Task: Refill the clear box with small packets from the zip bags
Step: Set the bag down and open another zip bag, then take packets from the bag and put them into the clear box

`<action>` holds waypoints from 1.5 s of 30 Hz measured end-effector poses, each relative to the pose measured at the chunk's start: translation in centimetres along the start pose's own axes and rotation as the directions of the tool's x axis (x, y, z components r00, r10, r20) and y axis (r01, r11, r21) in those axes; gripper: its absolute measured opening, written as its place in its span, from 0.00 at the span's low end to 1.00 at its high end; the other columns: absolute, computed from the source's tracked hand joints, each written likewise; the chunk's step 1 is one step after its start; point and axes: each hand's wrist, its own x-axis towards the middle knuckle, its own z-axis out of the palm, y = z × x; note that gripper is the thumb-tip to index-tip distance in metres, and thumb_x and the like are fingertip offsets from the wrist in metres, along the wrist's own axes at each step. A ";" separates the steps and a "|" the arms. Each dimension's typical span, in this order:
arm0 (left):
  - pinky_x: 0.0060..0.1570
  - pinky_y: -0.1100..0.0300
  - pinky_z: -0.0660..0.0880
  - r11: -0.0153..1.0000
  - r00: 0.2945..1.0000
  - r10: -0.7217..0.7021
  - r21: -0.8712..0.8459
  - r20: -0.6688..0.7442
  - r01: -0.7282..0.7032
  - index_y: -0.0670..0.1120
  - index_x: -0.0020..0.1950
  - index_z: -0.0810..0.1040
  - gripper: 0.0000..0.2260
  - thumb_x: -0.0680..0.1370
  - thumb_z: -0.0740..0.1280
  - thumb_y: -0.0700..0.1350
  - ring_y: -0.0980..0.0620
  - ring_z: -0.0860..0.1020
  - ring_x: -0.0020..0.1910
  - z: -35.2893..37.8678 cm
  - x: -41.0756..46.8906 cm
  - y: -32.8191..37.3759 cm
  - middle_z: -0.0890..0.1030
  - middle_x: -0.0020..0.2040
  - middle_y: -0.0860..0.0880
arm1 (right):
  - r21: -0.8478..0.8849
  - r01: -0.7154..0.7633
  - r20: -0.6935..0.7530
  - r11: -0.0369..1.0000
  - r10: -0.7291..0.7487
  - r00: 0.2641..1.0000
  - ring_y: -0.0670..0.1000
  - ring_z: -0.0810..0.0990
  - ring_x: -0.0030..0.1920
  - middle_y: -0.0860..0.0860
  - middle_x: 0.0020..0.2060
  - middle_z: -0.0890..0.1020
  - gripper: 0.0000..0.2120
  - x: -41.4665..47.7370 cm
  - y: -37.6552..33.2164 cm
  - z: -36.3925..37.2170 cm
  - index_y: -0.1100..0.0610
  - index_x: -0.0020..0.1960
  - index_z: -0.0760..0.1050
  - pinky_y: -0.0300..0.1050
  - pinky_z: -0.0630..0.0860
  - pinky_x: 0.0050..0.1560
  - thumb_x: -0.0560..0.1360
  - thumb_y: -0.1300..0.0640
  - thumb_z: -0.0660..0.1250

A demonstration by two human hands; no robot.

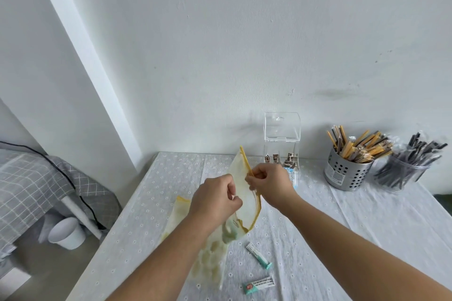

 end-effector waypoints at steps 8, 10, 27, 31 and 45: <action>0.37 0.55 0.78 0.992 0.994 -0.077 -0.107 -0.082 0.068 0.46 0.31 0.75 0.10 0.71 0.70 0.44 0.48 0.79 0.33 0.2 2.0 0.2 0.78 0.29 0.52 | -0.005 -0.006 0.040 1.000 0.006 0.999 0.47 0.78 0.27 0.52 0.27 0.79 0.06 -0.4 0.6 -0.6 0.63 0.37 0.78 0.39 0.76 0.33 0.72 0.64 0.70; 0.38 0.55 0.78 0.992 0.985 -0.113 -0.070 -0.129 0.104 0.44 0.32 0.75 0.08 0.71 0.69 0.42 0.47 0.80 0.34 -0.3 2.5 -0.5 0.79 0.30 0.50 | -0.116 -0.012 -0.006 0.993 0.012 1.000 0.48 0.78 0.28 0.51 0.27 0.79 0.09 -0.3 1.2 -1.7 0.57 0.33 0.76 0.38 0.74 0.33 0.72 0.63 0.69; 0.36 0.57 0.73 0.987 0.997 -0.064 0.141 -0.049 0.070 0.50 0.46 0.72 0.03 0.74 0.62 0.43 0.45 0.79 0.38 -0.9 2.3 -2.7 0.81 0.38 0.48 | -0.208 0.040 -0.097 0.977 -0.061 0.993 0.55 0.77 0.33 0.50 0.28 0.75 0.07 1.5 0.5 -1.0 0.58 0.36 0.77 0.44 0.75 0.35 0.73 0.63 0.66; 0.35 0.57 0.74 0.991 0.988 -0.119 0.054 -0.098 0.125 0.47 0.43 0.74 0.02 0.75 0.64 0.42 0.46 0.79 0.37 -1.1 2.4 -4.2 0.78 0.34 0.51 | -0.251 0.021 -0.124 0.968 -0.053 0.991 0.51 0.72 0.31 0.48 0.27 0.74 0.09 2.1 0.8 -2.1 0.58 0.40 0.81 0.39 0.66 0.30 0.71 0.67 0.63; 0.35 0.52 0.77 1.000 0.979 0.010 -0.009 -0.202 -0.012 0.44 0.39 0.76 0.04 0.74 0.66 0.39 0.45 0.77 0.31 -0.5 3.0 -4.0 0.75 0.27 0.49 | -0.396 0.262 0.022 0.880 -0.276 0.961 0.42 0.70 0.36 0.43 0.37 0.71 0.14 -0.1 1.5 -1.1 0.52 0.52 0.72 0.39 0.71 0.40 0.70 0.53 0.73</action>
